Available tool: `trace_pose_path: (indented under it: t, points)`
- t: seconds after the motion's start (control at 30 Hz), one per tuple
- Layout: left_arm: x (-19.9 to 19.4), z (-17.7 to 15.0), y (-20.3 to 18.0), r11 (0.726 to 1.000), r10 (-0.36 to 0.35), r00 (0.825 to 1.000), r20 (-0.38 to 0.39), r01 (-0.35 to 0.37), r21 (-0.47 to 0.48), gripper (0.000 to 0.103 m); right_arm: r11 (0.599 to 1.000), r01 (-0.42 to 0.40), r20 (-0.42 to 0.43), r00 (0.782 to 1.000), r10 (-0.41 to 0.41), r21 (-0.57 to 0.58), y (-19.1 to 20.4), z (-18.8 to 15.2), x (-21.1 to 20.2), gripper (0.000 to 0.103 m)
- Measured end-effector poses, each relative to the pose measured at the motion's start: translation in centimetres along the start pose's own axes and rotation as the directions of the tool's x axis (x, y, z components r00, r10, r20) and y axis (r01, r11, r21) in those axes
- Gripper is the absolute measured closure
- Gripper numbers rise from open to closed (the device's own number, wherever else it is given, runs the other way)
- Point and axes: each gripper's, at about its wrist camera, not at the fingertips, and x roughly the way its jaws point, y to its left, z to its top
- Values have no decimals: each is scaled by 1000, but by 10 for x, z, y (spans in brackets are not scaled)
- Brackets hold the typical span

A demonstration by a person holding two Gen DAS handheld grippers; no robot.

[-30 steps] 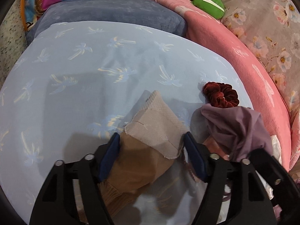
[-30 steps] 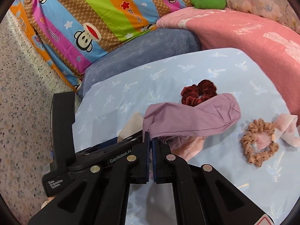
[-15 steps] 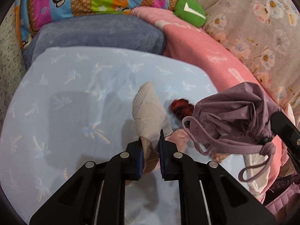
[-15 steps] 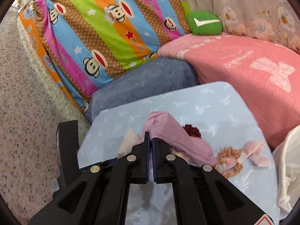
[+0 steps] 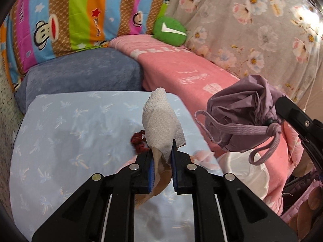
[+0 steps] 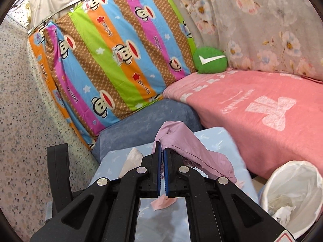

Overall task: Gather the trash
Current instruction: 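Carry the beige bag and lilac pouch in both tools over the bin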

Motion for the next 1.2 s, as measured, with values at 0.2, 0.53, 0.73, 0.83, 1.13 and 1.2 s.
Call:
trace_pose_path:
  t: [0.2, 0.53, 0.73, 0.83, 1.13, 1.2]
  points:
    - [1, 1, -44, 996, -54, 999, -4, 55, 70, 90, 998, 51, 38, 998, -52, 25, -35, 6, -35, 100]
    - [11, -7, -114, 973, -142, 989, -31, 145, 181, 90, 986, 138, 54, 988, -144, 94, -100, 5, -81, 100]
    - [24, -11, -152, 953, -192, 979, -70, 203, 224, 89, 973, 183, 36, 981, -190, 140, -137, 1, -97, 100]
    - [31, -13, -168, 944, -212, 973, -90, 228, 240, 89, 968, 190, 27, 980, -197, 164, -152, -1, -102, 100]
    - [51, -21, -210, 921, -239, 961, -137, 269, 283, 88, 950, 213, 6, 975, -220, 228, -192, -2, -111, 94]
    - [56, -23, -217, 917, -244, 959, -146, 277, 286, 88, 945, 217, 7, 974, -225, 245, -199, -3, -112, 94]
